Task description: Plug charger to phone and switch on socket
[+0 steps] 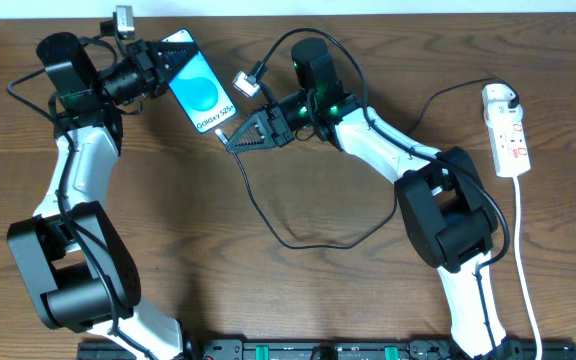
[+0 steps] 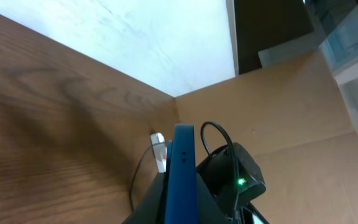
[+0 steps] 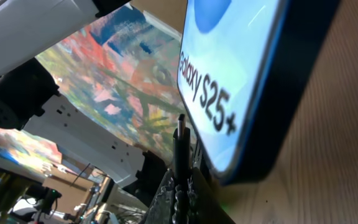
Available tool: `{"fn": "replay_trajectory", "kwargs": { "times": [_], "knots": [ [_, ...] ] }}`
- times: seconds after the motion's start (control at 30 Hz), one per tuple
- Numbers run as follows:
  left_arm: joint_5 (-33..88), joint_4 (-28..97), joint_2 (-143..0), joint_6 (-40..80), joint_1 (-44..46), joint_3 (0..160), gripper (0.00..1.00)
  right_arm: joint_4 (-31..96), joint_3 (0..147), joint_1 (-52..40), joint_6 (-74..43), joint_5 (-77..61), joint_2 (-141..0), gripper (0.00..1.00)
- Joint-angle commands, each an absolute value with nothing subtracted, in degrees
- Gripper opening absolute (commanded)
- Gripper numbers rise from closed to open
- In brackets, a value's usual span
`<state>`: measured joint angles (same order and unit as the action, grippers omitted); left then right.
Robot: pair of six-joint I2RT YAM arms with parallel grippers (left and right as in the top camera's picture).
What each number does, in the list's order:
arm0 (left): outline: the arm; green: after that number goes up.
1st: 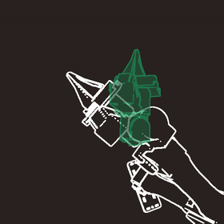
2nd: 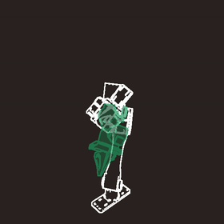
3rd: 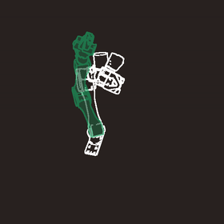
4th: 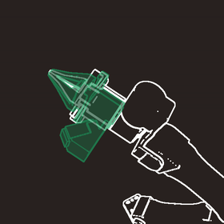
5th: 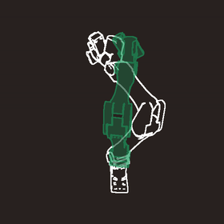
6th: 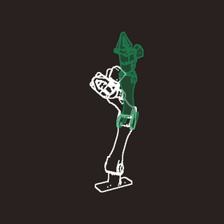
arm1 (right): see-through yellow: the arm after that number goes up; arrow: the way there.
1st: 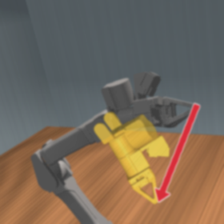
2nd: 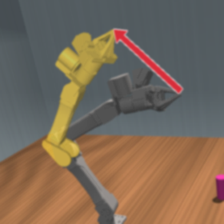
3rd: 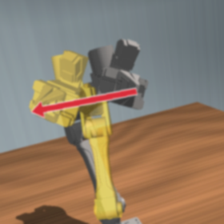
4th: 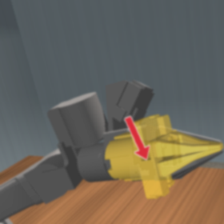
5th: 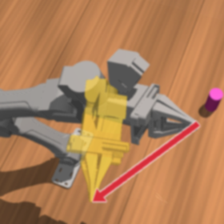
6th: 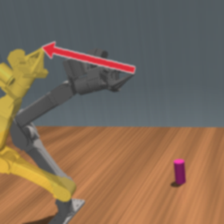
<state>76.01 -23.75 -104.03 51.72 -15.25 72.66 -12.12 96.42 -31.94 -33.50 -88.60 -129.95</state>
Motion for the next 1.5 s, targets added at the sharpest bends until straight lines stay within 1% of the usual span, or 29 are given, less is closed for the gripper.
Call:
{"fn": "replay_trajectory", "kwargs": {
  "times": [0.0,0.53,0.87,1.13,1.47],
  "knots": [
    [79.2,-24.1,-102.8,52.8,-15.3,73.3,0.08,-12.7,97.0,-31.9,-33.8,-89.4,-130.5,0.01],
    [79.3,-24.3,-102.8,52.8,-15.4,73.3,0.07,-12.6,97.0,-30.2,-33.8,-89.4,-130.5,0.01],
    [79.0,-24.3,-102.8,52.1,-13.9,73.3,0.07,-12.7,97.0,-31.3,-33.9,-89.1,-130.5,0.01],
    [78.6,-24.3,-102.8,51.4,-13.6,73.3,0.07,-14.2,97.0,-31.3,-37.3,-87.7,-130.5,0.01],
    [78.4,-24.3,-102.8,51.0,-13.6,73.3,0.07,-23.2,97.0,-31.5,-46.7,-85.2,-130.5,0.01]
  ]
}}
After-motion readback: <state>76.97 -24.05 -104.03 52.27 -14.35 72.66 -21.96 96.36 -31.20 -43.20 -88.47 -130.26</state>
